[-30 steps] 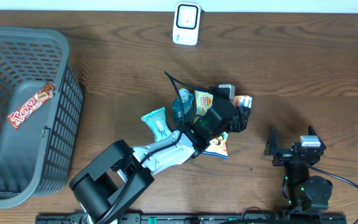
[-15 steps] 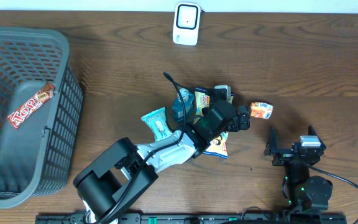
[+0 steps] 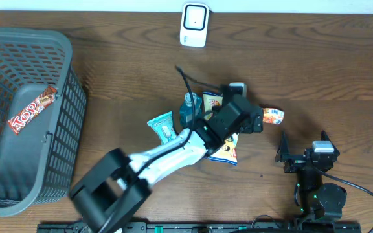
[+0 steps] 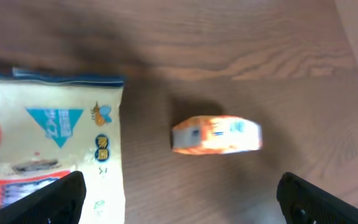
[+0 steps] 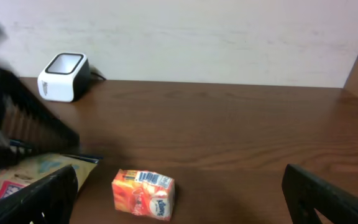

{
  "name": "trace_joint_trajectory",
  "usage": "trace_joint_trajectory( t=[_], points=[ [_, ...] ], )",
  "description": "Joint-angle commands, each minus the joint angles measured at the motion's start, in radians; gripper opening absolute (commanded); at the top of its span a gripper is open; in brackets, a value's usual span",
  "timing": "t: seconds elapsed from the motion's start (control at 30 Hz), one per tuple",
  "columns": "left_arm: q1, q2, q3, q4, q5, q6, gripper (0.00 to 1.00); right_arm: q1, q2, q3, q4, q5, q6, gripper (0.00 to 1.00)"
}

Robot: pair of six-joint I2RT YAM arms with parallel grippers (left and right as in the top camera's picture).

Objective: Scan the item barcode
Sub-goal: 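Carry the Kleenex pack toward the scanner and release it right of snack bag, then reach the left gripper into the basket and grasp the red chocolate bar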

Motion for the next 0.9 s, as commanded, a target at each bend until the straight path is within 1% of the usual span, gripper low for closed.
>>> trace_joint_trajectory(
  t=[0.0,0.17,0.27,0.33,0.5,0.63,0.77,0.83,0.87],
  points=[
    [0.003,-0.127,0.126,-0.114,-0.009,0.121,0.98,0.008,-0.005,-0.001,-0.004,0.004,0.01,0.99],
    [0.028,-0.23,0.249,-0.359,-0.027,0.229,0.98,0.008,-0.005,-0.001,-0.004,0.004,0.01,0.99],
    [0.084,-0.294,0.3,-0.5,-0.124,0.235,0.98,0.008,-0.005,-0.001,-0.004,0.004,0.01,0.99],
    [0.146,-0.347,0.311,-0.573,-0.18,0.235,0.98,0.008,-0.005,-0.001,-0.004,0.005,0.01,0.99],
    [0.363,-0.484,0.311,-0.675,-0.19,0.219,0.98,0.008,-0.005,-0.001,-0.004,0.004,0.01,0.99],
    [0.559,-0.583,0.311,-0.687,-0.19,0.173,0.98,0.008,-0.005,-0.001,-0.004,0.005,0.01,0.99],
    [0.757,-0.66,0.311,-0.707,-0.198,0.17,0.98,0.008,-0.005,-0.001,-0.004,0.005,0.01,0.99],
    [0.859,-0.678,0.311,-0.748,-0.251,0.161,0.98,0.008,-0.005,-0.001,-0.004,0.004,0.01,0.99],
    [0.907,-0.678,0.311,-0.782,-0.295,0.133,0.98,0.008,-0.005,-0.001,-0.004,0.005,0.01,0.99]
  ],
)
